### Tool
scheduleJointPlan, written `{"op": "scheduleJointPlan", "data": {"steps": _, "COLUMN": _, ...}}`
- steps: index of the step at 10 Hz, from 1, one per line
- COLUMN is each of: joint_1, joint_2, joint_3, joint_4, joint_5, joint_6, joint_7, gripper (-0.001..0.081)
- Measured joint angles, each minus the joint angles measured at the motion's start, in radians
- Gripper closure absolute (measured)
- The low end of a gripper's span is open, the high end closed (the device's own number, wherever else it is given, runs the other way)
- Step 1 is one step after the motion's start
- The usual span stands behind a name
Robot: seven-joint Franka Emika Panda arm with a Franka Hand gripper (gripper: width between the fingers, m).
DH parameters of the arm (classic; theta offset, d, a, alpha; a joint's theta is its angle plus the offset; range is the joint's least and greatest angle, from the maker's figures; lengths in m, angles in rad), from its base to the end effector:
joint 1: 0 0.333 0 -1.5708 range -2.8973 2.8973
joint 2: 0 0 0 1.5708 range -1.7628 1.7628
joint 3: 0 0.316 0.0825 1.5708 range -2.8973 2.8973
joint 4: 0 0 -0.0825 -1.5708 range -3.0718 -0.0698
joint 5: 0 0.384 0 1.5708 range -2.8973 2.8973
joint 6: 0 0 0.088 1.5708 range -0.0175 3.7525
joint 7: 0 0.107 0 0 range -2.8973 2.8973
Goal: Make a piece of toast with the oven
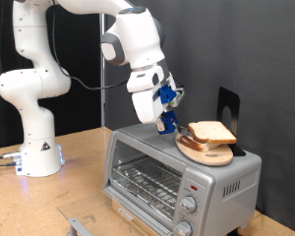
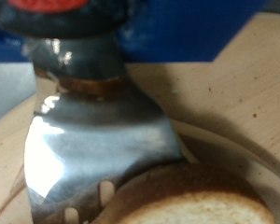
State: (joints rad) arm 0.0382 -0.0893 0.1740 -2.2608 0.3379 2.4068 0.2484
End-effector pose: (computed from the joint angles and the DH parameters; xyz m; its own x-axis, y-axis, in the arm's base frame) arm 0.5157 0.1143 0.4221 0.9526 -0.2745 0.1313 -0.2257 -0.9268 -0.3001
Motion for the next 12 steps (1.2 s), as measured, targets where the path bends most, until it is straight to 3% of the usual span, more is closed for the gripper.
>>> {"op": "scheduleJointPlan", "data": {"steps": 3, "joint_1": 0.0, "joint_2": 0.0, "joint_3": -0.004, "joint_4": -0.001, "joint_5": 0.044, "joint_6": 0.007, "joint_7": -0.04, "gripper": 0.0317}}
{"op": "scheduleJointPlan", "data": {"steps": 6, "joint_1": -0.001, "joint_2": -0.049, "joint_3": -0.027, "joint_4": -0.032, "joint_5": 0.184, "joint_6": 0.009, "joint_7": -0.184, "gripper": 0.0317}}
{"op": "scheduleJointPlan", "data": {"steps": 12, "joint_1": -0.02, "joint_2": -0.205, "joint_3": -0.081, "joint_4": -0.121, "joint_5": 0.182, "joint_6": -0.105, "joint_7": -0.231, "gripper": 0.0317}}
